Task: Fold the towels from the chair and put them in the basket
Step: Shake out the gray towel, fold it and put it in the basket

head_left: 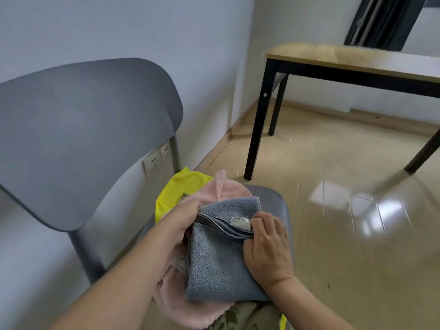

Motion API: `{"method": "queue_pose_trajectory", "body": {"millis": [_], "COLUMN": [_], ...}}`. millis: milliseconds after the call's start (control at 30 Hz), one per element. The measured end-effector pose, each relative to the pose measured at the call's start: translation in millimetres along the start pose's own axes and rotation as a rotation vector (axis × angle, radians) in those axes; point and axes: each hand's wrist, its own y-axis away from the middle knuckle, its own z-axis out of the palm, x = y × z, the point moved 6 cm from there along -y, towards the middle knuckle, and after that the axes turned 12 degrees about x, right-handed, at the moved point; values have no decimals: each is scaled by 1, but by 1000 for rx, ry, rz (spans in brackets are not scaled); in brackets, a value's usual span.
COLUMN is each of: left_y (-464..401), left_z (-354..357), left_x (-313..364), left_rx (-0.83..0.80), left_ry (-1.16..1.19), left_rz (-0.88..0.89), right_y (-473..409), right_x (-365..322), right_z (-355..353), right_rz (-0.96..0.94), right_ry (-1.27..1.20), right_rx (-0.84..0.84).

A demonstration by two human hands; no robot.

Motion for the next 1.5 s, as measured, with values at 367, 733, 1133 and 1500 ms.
{"method": "queue_pose_trajectory", "body": {"millis": [367, 733, 1133, 1500], "left_y": [-2, -12, -13, -12], "left_z": [2, -2, -4, 16], "left_x": [11, 8, 7, 8], "left_rx": [29, 23, -6, -58], "left_ry": [273, 84, 16, 140], "left_rz": [-146, -183, -270, -213], "right_y": [6, 7, 8, 9], "right_x": [1, 3, 3, 5], "right_z": [8, 12, 12, 13], "right_rz": [0, 11, 30, 42], "right_ry": [38, 47, 18, 8], "right_rx": [-62, -71, -71, -71]}}
